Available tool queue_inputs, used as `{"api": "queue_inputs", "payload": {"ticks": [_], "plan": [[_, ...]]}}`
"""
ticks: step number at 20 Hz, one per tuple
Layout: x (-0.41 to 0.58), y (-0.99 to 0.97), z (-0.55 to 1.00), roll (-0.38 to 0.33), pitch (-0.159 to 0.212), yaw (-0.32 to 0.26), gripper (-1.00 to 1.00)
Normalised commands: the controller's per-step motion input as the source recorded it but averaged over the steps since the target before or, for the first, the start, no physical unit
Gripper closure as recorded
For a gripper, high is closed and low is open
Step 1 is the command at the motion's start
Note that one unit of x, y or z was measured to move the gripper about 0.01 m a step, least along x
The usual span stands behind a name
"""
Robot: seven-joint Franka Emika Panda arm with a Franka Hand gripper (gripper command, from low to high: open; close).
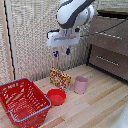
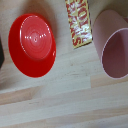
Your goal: Meticulously direct the gripper system near the nourishment stick. Grapple the nourishment stick firmly with the gripper system. Progress with the gripper system grasping the stick toward the storage box. Tenderly permit the nourishment stick to descend into the box.
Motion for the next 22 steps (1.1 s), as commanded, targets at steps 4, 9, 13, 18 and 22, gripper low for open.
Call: {"api": "queue_inputs", "payload": {"ticks": [4, 9, 13, 18, 22], "plan": [[0.409, -0.19, -0.20, 0.000, -0.002, 0.091, -1.00], [0.407, -0.22, -0.21, 0.000, 0.000, 0.088, -1.00], [0.278, -0.24, -0.21, 0.000, 0.000, 0.066, -1.00], [0.199, -0.12, -0.25, -0.003, 0.025, 0.052, -1.00], [0.171, 0.00, -0.30, -0.027, 0.037, 0.027, -1.00]]}}
